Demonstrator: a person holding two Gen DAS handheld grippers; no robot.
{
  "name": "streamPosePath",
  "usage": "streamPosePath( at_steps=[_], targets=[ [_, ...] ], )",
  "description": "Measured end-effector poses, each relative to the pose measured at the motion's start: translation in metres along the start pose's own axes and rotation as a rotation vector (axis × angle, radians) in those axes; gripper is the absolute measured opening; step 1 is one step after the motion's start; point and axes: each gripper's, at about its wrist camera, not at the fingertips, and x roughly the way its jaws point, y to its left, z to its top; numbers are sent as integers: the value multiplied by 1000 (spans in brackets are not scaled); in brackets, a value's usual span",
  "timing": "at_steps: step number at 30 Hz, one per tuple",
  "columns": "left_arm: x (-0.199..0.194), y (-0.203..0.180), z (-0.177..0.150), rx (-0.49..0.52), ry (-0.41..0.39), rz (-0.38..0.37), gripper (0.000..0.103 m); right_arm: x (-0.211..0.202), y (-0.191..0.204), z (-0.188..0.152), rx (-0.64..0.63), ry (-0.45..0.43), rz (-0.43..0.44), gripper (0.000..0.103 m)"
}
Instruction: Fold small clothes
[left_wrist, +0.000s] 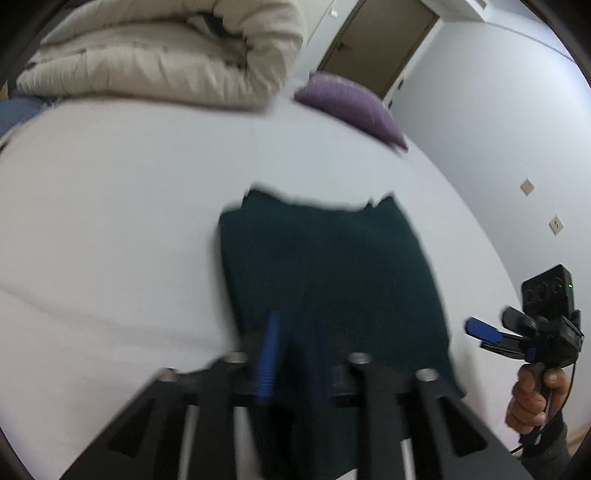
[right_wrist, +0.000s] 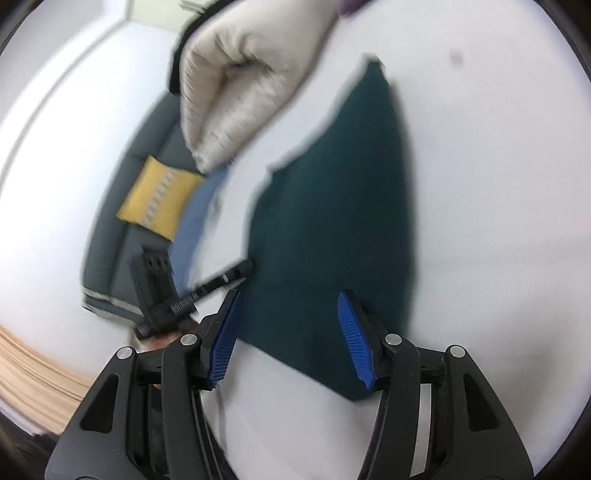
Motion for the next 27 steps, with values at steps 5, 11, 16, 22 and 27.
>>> streamPosePath(
  at_steps=[5, 11, 16, 22, 27],
  targets=[
    [33, -39, 32, 32, 29, -33, 35, 41, 9, 61, 46, -24, 25, 53],
    [99, -13, 38, -18, 128, -28, 25, 95, -25, 110, 173, 9, -45, 48],
    [100, 8, 34, -52, 102, -99, 12, 88, -57, 125, 226, -53, -81, 48],
    [106, 28, 32, -118, 97, -186, 8, 79, -76, 131, 266, -92, -97, 35],
    [101, 17, 28, -63, 78, -132, 8, 45, -33, 103, 140, -93, -21, 39]
  ],
)
